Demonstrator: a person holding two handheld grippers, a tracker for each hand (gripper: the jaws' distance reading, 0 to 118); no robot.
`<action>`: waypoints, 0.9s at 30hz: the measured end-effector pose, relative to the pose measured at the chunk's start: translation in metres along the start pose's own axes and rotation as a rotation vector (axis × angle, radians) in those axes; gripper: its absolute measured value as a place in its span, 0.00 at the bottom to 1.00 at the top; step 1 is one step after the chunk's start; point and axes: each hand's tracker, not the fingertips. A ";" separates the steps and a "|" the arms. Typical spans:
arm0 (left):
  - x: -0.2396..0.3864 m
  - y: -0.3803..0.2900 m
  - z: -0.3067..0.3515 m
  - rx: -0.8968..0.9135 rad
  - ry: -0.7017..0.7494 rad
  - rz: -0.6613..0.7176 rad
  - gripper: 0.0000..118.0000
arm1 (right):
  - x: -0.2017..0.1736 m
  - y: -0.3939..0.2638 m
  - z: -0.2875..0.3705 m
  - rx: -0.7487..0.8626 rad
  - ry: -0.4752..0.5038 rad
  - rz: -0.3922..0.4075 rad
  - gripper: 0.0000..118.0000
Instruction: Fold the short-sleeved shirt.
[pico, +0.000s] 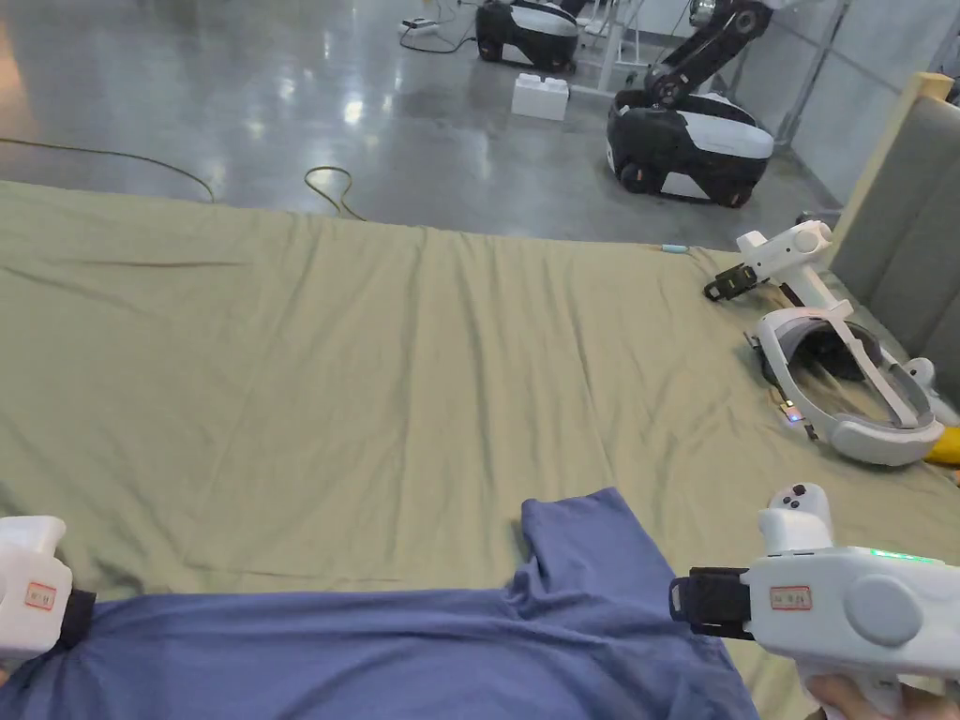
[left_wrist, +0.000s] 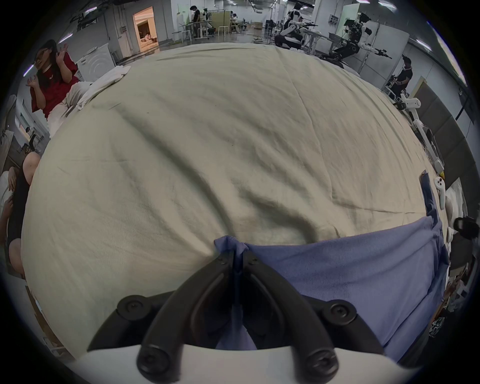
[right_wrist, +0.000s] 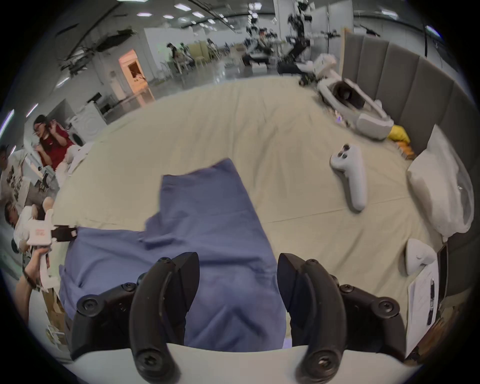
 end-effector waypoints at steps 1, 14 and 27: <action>0.000 0.000 0.001 -0.001 -0.004 0.002 0.07 | 0.001 0.002 -0.014 -0.027 -0.010 -0.014 0.57; 0.004 0.001 0.006 -0.001 0.007 -0.006 0.07 | -0.022 -0.014 -0.075 -0.113 -0.129 0.122 0.02; -0.054 -0.108 0.141 0.285 -0.208 0.079 0.06 | -0.017 -0.086 0.097 0.170 0.051 0.065 0.01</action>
